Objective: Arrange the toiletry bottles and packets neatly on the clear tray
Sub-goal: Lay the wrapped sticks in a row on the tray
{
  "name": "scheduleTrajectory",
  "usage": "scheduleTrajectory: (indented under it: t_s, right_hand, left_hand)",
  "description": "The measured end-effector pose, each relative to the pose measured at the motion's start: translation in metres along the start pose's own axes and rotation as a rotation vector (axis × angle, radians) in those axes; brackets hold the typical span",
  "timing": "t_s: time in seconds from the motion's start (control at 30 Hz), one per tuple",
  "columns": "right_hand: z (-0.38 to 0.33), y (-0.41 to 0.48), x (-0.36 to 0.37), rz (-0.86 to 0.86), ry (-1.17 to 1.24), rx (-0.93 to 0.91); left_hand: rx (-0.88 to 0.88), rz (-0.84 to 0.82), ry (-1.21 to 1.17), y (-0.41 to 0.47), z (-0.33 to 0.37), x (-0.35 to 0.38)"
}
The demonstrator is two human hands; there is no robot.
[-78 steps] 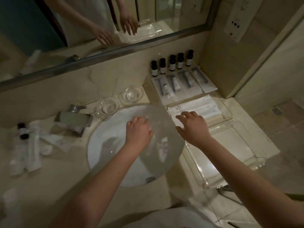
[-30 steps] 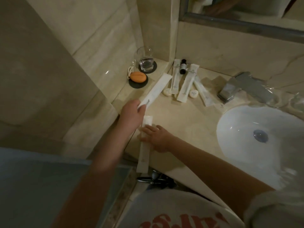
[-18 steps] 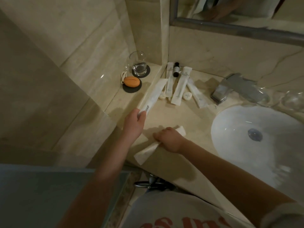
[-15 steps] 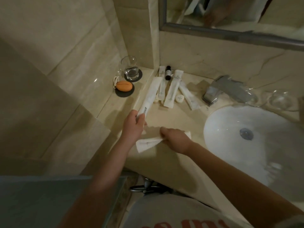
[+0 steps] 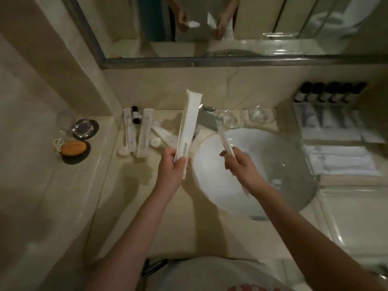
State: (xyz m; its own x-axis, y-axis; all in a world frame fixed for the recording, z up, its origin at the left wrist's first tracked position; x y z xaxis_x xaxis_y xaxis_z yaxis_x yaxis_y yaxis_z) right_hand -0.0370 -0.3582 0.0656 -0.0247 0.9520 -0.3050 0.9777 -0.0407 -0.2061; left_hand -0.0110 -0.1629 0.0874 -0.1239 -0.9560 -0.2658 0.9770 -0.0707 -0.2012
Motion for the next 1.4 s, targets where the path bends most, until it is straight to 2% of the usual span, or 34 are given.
scheduleTrajectory:
  t_s: [0.07,0.13,0.4,0.57,0.77,0.83,1.0,1.17,1.4]
  right_hand:
    - [-0.002,-0.012,-0.029,0.053,0.203,0.020]
    - [-0.001,-0.022,-0.058,0.124,0.285,0.034]
    - [0.045,-0.041,-0.161,0.495,0.305,0.121]
    - [0.078,-0.061,-0.214,0.619,0.406,0.188]
    - [0.113,-0.078,-0.285,0.801,0.392,0.212]
    - [0.121,-0.077,-0.304,0.790,0.442,0.217]
    - [0.143,-0.073,-0.322,0.605,0.508,0.271]
    - [0.140,-0.065,-0.323,0.756,0.666,0.303]
    - [0.127,-0.056,-0.305,0.709,0.826,0.313]
  left_hand:
    - [0.009,-0.066,0.019,0.001,0.008,0.029]
    - [0.002,-0.136,0.046,0.001,0.014,0.057]
    - [-0.014,-0.355,0.193,0.005,0.033,0.155]
    - [-0.071,-0.399,0.243,0.009,0.043,0.221]
    - [-0.048,-0.496,0.272,0.009,0.050,0.284]
    - [-0.020,-0.510,0.278,0.009,0.055,0.300]
    - [0.044,-0.502,0.384,0.012,0.066,0.331]
    - [0.024,-0.492,0.352,0.015,0.064,0.351]
    - [-0.098,-0.566,0.190,0.019,0.063,0.380]
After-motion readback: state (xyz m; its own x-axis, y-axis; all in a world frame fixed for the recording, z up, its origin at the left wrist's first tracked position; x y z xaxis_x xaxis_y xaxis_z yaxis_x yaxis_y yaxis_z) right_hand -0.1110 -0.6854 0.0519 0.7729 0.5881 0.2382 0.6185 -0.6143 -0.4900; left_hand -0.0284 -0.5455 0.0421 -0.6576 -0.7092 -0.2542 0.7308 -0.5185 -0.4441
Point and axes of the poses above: each hand's wrist, its own y-axis towards the middle knuckle, its own x-axis out of the palm, z = x × y, the point moved 1 cm from there along y, towards the middle knuckle, and after that the axes turned 4 degrees about -z, right-handed, at the moved point
